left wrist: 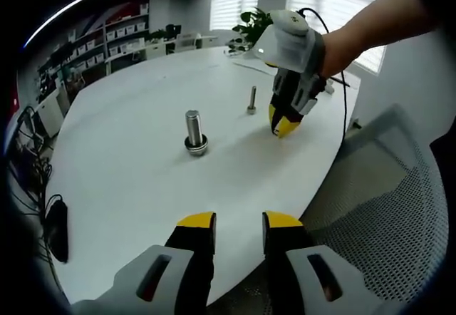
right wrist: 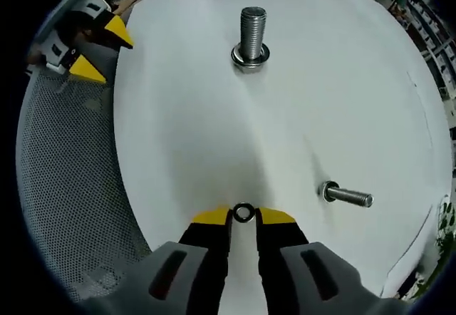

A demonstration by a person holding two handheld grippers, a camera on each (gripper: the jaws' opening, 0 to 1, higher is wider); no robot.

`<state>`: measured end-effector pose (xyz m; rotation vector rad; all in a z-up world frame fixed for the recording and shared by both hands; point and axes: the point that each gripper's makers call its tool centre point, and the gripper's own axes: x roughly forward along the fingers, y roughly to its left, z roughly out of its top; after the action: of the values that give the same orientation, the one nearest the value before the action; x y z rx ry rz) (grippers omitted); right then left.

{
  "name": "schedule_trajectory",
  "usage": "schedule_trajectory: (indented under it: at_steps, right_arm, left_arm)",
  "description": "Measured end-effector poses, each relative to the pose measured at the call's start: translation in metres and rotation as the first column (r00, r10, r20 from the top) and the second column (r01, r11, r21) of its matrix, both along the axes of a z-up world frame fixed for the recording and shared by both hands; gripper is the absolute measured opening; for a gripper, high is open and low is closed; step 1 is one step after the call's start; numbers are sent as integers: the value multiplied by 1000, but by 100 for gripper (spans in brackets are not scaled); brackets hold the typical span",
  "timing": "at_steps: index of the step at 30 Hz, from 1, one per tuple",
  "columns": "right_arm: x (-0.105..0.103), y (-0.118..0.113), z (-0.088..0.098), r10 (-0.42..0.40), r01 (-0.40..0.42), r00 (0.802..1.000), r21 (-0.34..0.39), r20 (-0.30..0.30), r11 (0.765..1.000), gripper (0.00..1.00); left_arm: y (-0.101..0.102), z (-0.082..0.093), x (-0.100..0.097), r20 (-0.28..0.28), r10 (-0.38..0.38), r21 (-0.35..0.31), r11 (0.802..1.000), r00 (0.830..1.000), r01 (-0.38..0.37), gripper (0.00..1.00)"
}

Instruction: Place the washer onto the threaded stud by aligning its center hole with the stud, sliding it down to the base, and recovering from edge contact or off-axis alignment until the washer reaches the visible bottom stop.

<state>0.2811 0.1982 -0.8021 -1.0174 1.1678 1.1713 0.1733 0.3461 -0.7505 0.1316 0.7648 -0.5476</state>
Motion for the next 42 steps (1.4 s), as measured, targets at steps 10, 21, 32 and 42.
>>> schedule_trajectory:
  at_steps: [10, 21, 32, 42]
  right_arm:
    - [0, -1, -1, -16, 18, 999, -97, 27, 995, 15]
    - [-2, -2, 1, -61, 65, 996, -54, 72, 996, 15]
    - [-5, -7, 3, -218, 215, 975, 66, 44, 974, 14]
    - [1, -18, 11, -292, 286, 955, 117, 41, 951, 14]
  left_arm:
    - [1, -1, 0, -3, 7, 3, 1000, 1000, -7, 24]
    - [1, -1, 1, -1, 12, 4, 1000, 1000, -12, 24]
    - [2, -1, 1, -4, 14, 5, 1000, 1000, -14, 24]
    - [2, -1, 1, -3, 12, 4, 1000, 1000, -12, 24]
